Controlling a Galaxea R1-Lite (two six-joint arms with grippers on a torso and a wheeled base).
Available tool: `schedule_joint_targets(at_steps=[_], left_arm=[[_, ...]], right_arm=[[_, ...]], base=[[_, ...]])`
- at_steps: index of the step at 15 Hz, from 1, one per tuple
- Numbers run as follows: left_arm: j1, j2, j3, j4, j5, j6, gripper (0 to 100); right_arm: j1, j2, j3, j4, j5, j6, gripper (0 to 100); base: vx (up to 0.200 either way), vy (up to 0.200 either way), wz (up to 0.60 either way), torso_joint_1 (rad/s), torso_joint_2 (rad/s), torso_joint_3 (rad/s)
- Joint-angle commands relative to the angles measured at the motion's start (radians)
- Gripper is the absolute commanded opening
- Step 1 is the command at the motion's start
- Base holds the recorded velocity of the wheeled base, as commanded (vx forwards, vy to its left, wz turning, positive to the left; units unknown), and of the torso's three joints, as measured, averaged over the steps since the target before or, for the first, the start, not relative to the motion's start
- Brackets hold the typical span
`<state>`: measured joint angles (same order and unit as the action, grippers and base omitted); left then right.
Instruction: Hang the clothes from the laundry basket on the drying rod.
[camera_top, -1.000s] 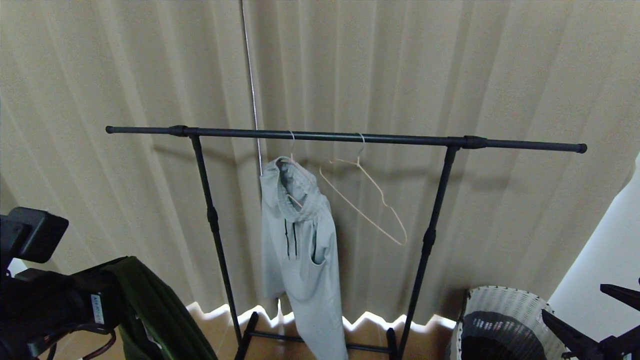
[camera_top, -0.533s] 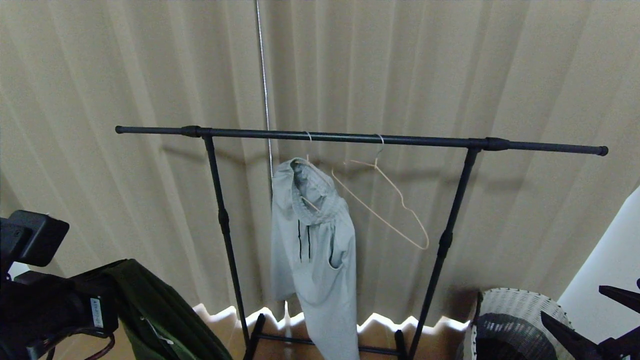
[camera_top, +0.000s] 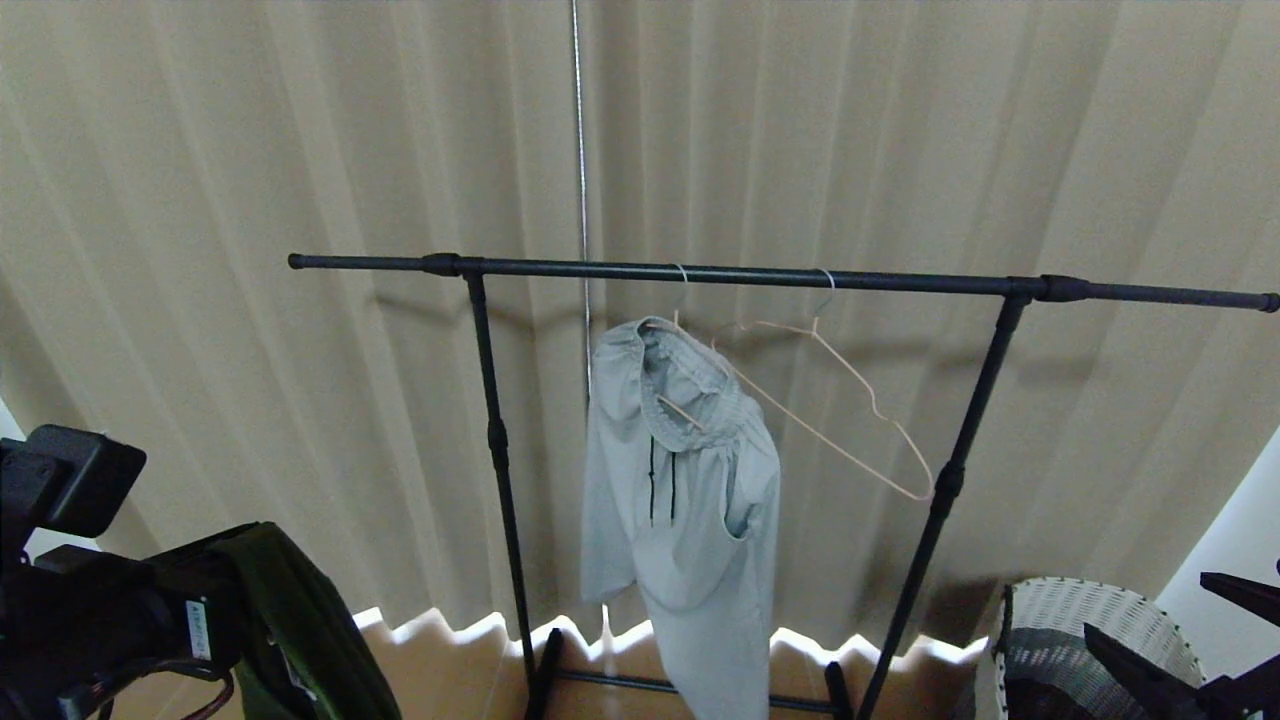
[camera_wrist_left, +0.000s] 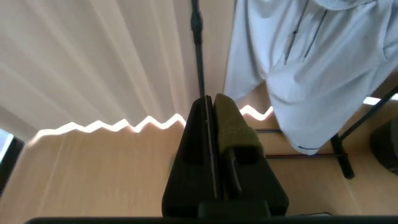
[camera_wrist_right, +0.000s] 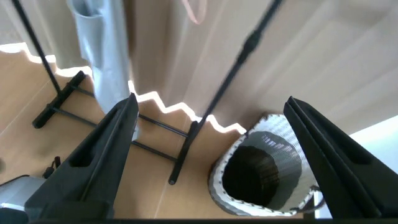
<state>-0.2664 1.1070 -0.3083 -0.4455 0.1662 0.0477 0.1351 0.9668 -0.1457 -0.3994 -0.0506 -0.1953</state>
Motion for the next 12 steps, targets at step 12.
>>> schedule_joint_targets(at_steps=[12], left_arm=[[-0.033,0.002,0.003,0.001,-0.001,-0.006,0]], right_arm=[[0.003,-0.003,0.000,-0.013,0.021,0.004,100]], base=[[0.150,0.000,0.00,0.000,0.00,0.001]])
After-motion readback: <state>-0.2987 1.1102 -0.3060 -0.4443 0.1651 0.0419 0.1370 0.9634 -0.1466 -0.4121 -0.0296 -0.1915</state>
